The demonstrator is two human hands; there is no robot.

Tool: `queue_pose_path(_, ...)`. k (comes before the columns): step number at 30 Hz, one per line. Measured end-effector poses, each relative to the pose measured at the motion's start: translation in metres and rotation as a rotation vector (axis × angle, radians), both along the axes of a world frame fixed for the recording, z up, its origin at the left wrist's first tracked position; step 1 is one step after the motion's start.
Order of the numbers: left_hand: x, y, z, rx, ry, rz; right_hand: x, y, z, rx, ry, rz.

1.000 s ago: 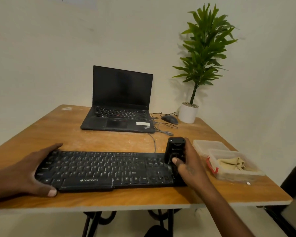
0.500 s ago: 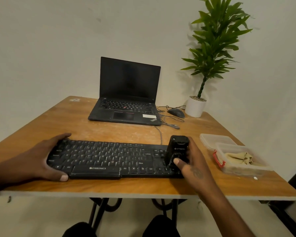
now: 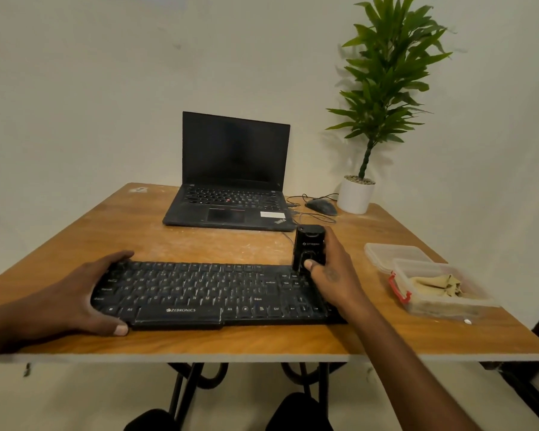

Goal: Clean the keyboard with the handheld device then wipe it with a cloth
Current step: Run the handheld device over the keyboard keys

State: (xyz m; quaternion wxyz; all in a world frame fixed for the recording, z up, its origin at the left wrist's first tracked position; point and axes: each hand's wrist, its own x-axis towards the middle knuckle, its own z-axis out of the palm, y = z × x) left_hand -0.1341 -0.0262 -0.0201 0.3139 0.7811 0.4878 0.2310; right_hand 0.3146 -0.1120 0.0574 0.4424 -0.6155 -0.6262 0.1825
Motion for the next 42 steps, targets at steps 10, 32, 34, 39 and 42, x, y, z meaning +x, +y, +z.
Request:
queue_pose_path(10,0.005,-0.007,0.005,0.01,0.0,0.029,-0.001,-0.07,-0.017,-0.001,0.127,0.032)
queue_pose_path(32,0.015,-0.022,0.026,-0.068,0.079,0.007,-0.016,0.006,-0.002,-0.015,-0.186,0.04)
queue_pose_path(34,0.015,-0.023,0.026,-0.069,0.065,0.009,-0.011,0.006,0.003,-0.035,-0.21,0.064)
queue_pose_path(39,0.018,-0.024,0.028,-0.076,0.064,0.006,-0.002,-0.003,0.013,-0.032,-0.215,0.139)
queue_pose_path(42,0.017,-0.023,0.028,-0.067,0.082,0.013,0.002,-0.017,0.014,-0.04,-0.165,0.201)
